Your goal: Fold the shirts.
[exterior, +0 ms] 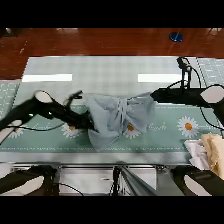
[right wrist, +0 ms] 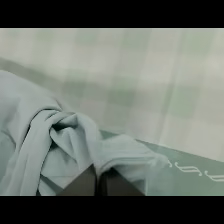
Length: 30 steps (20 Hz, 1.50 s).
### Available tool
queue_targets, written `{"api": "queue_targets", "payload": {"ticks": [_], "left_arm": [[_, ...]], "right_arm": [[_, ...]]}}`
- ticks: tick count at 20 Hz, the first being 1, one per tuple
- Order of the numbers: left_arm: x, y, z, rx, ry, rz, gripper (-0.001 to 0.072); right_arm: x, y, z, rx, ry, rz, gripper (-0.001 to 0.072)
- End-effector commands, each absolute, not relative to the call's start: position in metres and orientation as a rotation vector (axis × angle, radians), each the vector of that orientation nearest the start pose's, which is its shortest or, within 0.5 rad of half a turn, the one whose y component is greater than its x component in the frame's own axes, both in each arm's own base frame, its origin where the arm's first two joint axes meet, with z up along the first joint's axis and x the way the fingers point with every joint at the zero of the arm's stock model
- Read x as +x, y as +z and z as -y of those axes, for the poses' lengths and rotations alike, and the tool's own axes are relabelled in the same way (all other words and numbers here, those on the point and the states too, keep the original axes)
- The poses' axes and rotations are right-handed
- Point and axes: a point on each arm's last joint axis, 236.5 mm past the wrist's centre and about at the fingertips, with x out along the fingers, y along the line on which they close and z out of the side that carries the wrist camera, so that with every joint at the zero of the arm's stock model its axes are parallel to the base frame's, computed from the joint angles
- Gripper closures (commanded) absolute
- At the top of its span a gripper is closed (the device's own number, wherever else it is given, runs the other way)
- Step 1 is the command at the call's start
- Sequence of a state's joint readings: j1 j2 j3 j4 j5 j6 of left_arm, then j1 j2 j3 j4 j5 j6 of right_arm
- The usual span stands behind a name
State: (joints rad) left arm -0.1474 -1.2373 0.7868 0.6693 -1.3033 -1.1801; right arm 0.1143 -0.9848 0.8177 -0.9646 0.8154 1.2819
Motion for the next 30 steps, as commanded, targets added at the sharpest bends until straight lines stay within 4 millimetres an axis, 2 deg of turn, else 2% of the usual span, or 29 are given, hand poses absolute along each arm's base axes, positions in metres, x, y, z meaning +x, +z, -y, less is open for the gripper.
{"api": "queue_targets", "payload": {"ticks": [1,3,4,6,9,11,12,13,14,15,17,19,21,23,24,25,27,29,30], "left_arm": [[0.264,0.096,0.187,-0.505,-0.863,-1.276,0.0690],[0.278,0.163,0.163,-0.448,-0.827,-1.079,0.0690],[0.281,0.198,0.151,-0.418,-0.801,-0.982,0.0689],[0.283,0.266,0.131,-0.352,-0.733,-0.796,0.0689],[0.273,0.363,0.107,-0.255,-0.616,-0.538,0.0690],[0.258,0.414,0.096,-0.200,-0.539,-0.403,0.0690],[0.250,0.432,0.094,-0.189,-0.509,-0.360,0.0690],[0.239,0.443,0.096,-0.182,-0.492,-0.343,0.0690],[0.227,0.444,0.100,-0.179,-0.492,-0.364,0.0690],[0.212,0.435,0.107,-0.177,-0.499,-0.418,0.0690],[0.176,0.406,0.116,-0.169,-0.509,-0.572,0.0690],[0.151,0.409,0.132,-0.185,-0.520,-0.546,0.0689],[0.132,0.405,0.141,-0.242,-0.515,-0.555,0.0690],[0.123,0.379,0.146,-0.305,-0.522,-0.617,0.0690],[0.122,0.357,0.147,-0.344,-0.522,-0.669,0.0690],[0.122,0.326,0.147,-0.401,-0.522,-0.744,0.0690],[0.122,0.249,0.146,-0.506,-0.531,-0.912,0.0690],[0.124,0.166,0.142,-0.617,-0.507,-1.076,0.0691],[0.129,0.131,0.139,-0.677,-0.483,-1.125,0.0691]], "right_arm": [[0.353,0.088,-0.131,0.210,0.435,-0.814,0.0690],[0.353,0.136,-0.123,0.161,0.420,-0.698,0.0690],[0.353,0.167,-0.117,0.141,0.401,-0.624,0.0690],[0.347,0.240,-0.103,0.117,0.357,-0.463,0.0690],[0.318,0.354,-0.074,0.032,0.266,-0.225,0.0690],[0.288,0.412,-0.051,-0.016,0.192,-0.123,0.0690],[0.273,0.434,-0.043,-0.030,0.163,-0.090,0.0690],[0.257,0.450,-0.036,-0.043,0.144,-0.074,0.0690],[0.243,0.459,-0.032,-0.052,0.132,-0.079,0.0690],[0.228,0.460,-0.029,-0.056,0.128,-0.108,0.0690],[0.202,0.441,-0.025,-0.041,0.125,-0.233,0.0690],[0.178,0.406,-0.025,-0.026,0.134,-0.409,0.0690],[0.157,0.362,-0.028,-0.010,0.148,-0.623,0.0690],[0.157,0.331,-0.037,-0.004,0.180,-0.744,0.0691],[0.161,0.312,-0.044,-0.002,0.207,-0.807,0.0691],[0.165,0.285,-0.054,0.005,0.251,-0.897,0.0691],[0.178,0.223,-0.064,0.008,0.288,-1.060,0.0691],[0.210,0.166,-0.063,0.002,0.265,-1.102,0.0691],[0.229,0.142,-0.063,0.011,0.246,-1.097,0.0690]]}}
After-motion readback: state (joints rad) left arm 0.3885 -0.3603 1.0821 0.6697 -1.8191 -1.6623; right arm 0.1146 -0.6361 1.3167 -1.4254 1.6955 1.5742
